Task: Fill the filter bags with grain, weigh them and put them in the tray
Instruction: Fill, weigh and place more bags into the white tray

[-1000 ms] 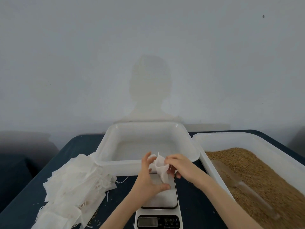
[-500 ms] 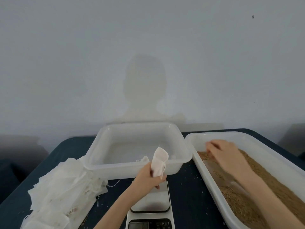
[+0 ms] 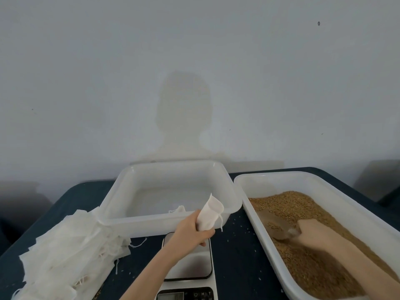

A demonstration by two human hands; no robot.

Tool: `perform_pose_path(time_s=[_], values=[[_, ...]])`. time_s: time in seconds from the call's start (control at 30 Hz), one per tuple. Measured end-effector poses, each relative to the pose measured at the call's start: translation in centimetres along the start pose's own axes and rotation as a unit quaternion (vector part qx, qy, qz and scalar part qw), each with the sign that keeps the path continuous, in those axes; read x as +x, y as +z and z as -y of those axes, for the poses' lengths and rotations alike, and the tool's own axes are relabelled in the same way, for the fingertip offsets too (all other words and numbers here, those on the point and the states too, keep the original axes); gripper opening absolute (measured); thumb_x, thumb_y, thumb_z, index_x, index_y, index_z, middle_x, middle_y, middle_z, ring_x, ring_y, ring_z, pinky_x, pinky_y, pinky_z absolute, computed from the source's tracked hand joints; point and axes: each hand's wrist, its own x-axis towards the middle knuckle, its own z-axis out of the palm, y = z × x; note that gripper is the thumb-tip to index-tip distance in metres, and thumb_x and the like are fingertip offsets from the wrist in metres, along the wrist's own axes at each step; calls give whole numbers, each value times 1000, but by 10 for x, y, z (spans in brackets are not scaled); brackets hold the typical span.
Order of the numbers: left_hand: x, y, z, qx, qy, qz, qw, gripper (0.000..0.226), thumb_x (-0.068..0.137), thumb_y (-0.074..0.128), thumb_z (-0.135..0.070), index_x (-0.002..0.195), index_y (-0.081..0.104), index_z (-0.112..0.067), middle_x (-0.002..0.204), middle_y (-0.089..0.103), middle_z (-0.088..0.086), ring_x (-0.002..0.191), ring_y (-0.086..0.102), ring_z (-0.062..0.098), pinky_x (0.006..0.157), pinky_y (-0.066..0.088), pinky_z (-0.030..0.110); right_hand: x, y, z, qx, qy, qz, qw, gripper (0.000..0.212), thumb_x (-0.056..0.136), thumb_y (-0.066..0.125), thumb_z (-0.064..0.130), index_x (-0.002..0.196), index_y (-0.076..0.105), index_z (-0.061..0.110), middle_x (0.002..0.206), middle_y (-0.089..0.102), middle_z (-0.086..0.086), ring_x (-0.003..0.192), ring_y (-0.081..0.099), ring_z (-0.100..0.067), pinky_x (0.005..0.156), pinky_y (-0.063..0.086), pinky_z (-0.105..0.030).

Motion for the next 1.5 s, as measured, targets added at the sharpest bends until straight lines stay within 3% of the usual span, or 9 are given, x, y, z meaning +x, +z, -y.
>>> perform_pose_path(time_s=[0.1,0.23,0.4,0.47,0.6,0.67,0.97,1.23,1.5], values=[[0,-1,2,1,-2,-1,1000,25,83,67,-18,99,56,-32,86,60,-6,66,59,2,59,50,15,1,-9,-7,31,-7,-45,998,26,100,37,44,90,41,20,81,56,9,60,49,-1,46,36,-12],[0,-1,4,1,-4,4,1000,30,83,67,-17,106,55,-32,93,61,-2,78,60,9,60,50,15,1,-18,-18,39,8,-90,995,18,92,57,37,85,45,26,80,62,7,62,55,-3,55,47,-13],[1,3,3,29,0,10,1000,29,81,67,-18,102,55,-35,93,62,1,64,58,2,57,49,13,-1,-30,-27,121,5,-147,982,25,79,75,24,82,51,28,78,65,7,66,63,-6,55,53,-18],[2,4,1,42,1,16,999,28,81,67,-20,100,53,-37,90,61,-1,57,56,-2,55,47,12,-6,-38,-32,229,-24,-145,962,23,76,78,17,82,57,23,81,69,5,67,67,-12,64,59,-29],[2,1,-2,78,9,26,997,22,81,67,-27,94,52,-36,77,56,-11,47,50,0,51,42,10,-24,-56,-31,347,-123,-75,927,21,77,78,11,86,58,13,89,75,5,51,58,0,54,47,-12],[2,-1,-5,93,19,33,995,23,82,68,-28,91,50,-38,72,54,-13,45,49,0,49,38,8,-31,-63,-24,363,-170,-18,916,20,79,76,9,88,58,8,91,75,-1,55,59,-5,57,47,-14],[-5,-5,-9,140,40,25,989,32,79,69,-28,108,56,-27,78,58,-13,54,50,-5,53,41,12,-51,-75,17,286,-256,39,923,17,74,78,24,79,65,32,88,74,1,81,70,-22,76,56,-26],[-6,-9,-6,193,72,2,979,33,77,71,-35,106,58,-28,96,63,-17,89,57,-2,74,45,14,-58,-92,41,185,-212,9,959,21,66,84,29,80,69,35,89,73,19,87,68,0,89,54,-36],[-8,-4,-5,189,73,-15,979,33,78,71,-36,106,57,-25,94,63,-13,83,56,0,69,41,9,-60,-121,67,7,-210,-95,973,33,65,79,44,97,71,44,78,59,37,78,53,18,64,37,-9]])
